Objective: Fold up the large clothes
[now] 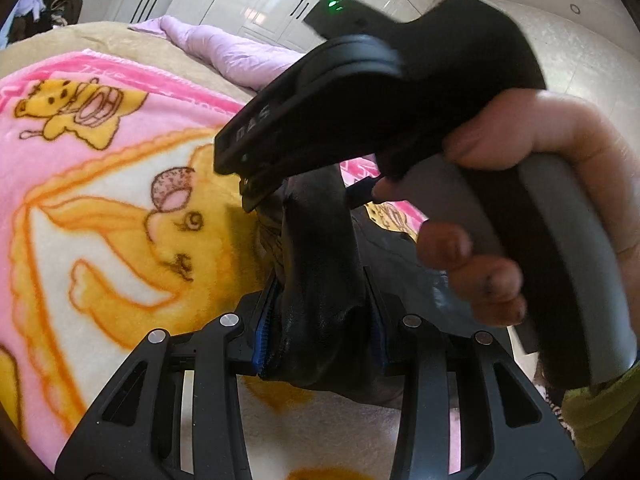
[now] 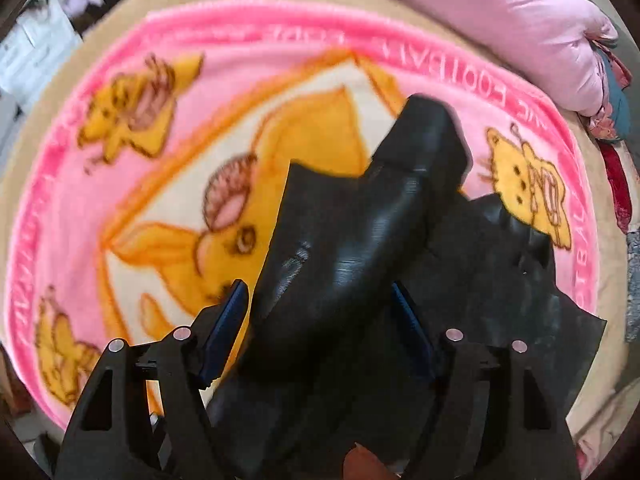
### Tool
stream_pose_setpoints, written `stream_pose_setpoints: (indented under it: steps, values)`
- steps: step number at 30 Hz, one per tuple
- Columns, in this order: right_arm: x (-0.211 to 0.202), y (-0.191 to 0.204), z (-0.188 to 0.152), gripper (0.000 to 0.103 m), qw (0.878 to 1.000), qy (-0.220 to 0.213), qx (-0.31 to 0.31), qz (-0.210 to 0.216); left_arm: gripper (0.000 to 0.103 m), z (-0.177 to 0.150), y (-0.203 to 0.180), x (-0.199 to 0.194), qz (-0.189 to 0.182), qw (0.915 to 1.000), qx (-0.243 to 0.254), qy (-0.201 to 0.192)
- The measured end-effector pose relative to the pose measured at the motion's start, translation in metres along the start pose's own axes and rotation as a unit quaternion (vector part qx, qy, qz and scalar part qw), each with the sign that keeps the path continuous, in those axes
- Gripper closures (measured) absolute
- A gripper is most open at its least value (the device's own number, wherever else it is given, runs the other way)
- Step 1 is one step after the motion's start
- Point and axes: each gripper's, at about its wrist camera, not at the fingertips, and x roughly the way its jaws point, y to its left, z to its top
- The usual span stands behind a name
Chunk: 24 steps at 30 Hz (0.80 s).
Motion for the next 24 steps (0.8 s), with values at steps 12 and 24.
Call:
stream_pose_setpoints:
  steps: [12, 24]
  values:
    - [0.004, -0.023, -0.015, 0.078, 0.997, -0.052, 0.013, 0.053, 0.044, 0.006, -0.02, -0.019, -0.039, 0.9988, 0.022, -0.02]
    - [-0.098, -0.171, -0.089, 0.085, 0.949, -0.207, 0.138, 0.192, 0.017, 0.01, -0.072, -0.045, -0.081, 0.9945, 0.057, -0.035]
